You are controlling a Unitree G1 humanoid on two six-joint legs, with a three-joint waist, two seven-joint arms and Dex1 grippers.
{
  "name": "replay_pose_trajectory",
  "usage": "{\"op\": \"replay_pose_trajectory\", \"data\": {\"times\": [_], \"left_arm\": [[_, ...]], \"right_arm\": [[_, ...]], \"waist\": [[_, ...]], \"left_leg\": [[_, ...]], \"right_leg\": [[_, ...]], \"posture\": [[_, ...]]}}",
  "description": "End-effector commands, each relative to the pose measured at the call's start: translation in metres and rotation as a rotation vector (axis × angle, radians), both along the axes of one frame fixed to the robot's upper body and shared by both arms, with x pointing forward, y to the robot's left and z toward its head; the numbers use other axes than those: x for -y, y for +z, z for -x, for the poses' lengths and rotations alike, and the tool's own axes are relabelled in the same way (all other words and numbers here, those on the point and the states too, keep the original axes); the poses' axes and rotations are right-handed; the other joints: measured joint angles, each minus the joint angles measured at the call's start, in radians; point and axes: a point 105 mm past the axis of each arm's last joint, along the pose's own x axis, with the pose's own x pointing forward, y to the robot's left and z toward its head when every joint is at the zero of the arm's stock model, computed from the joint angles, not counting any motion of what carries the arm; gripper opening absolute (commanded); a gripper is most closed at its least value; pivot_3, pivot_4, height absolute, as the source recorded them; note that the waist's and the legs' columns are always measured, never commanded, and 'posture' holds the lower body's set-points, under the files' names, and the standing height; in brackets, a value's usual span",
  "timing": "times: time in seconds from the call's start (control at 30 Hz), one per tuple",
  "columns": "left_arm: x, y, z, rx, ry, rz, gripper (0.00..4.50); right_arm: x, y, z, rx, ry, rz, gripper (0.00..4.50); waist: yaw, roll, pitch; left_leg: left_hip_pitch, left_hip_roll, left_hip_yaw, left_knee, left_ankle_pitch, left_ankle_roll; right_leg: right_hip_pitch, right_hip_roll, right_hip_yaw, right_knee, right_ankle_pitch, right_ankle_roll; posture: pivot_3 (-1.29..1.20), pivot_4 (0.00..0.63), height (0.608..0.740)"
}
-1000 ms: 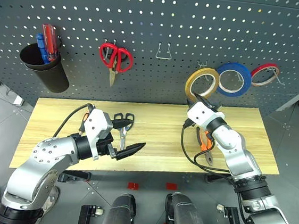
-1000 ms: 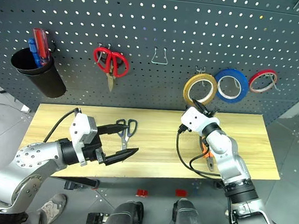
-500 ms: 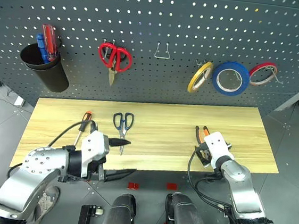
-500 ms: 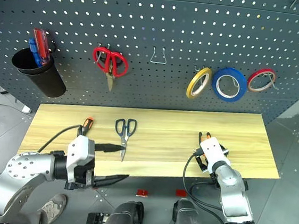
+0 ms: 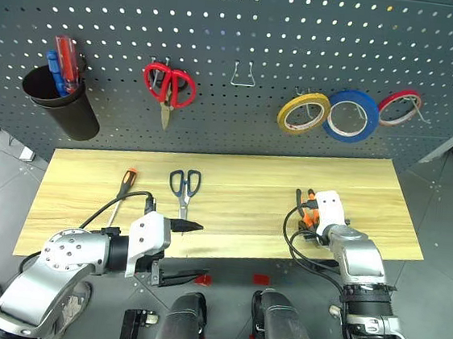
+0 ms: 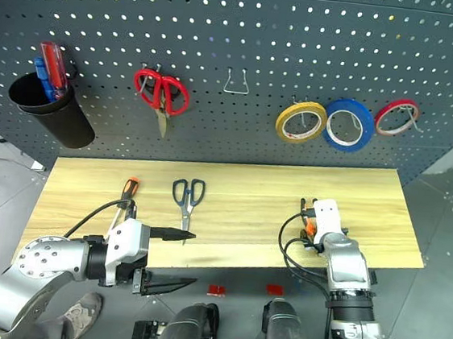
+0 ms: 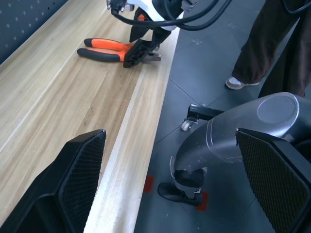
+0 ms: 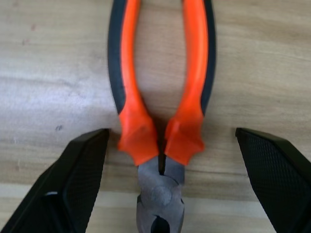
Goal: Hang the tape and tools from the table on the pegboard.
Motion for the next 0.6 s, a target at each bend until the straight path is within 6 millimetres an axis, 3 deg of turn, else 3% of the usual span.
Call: {"op": "replay_pose_trajectory", "data": {"times": [0.03, 0.47, 0.6], "left_arm": [[0.005, 0.008, 0.003, 0.035, -0.007, 0.016, 4.50], [0.004, 0.010, -0.003, 0.052, 0.039, 0.036, 4.50], [-0.004, 0.011, -0.004, 0.045, 0.097, 0.067, 4.50]], "right_arm": [[0.002, -0.005, -0.003, -0.019, -0.037, -0.023, 4.46], [-0.006, -0.016, -0.012, -0.089, -0.042, -0.084, 4.46], [-0.006, -0.019, -0.010, -0.089, -0.014, -0.040, 3.55]], "waist": [[-0.005, -0.001, 0.000], [-0.012, -0.006, -0.002], [-0.012, -0.007, -0.003]], "left_leg": [[0.001, 0.000, 0.001, 0.000, 0.000, 0.000], [0.004, 0.000, 0.003, 0.000, 0.000, 0.000], [0.004, 0.000, 0.003, 0.000, 0.000, 0.000]], "right_leg": [[0.000, 0.000, 0.001, 0.001, 0.000, 0.000], [0.001, 0.002, 0.004, 0.004, 0.000, 0.001], [0.001, 0.002, 0.005, 0.004, 0.000, 0.001]], "posture": [[-0.23, 0.307, 0.740], [-0.23, 0.298, 0.740], [-0.23, 0.297, 0.740]]}}
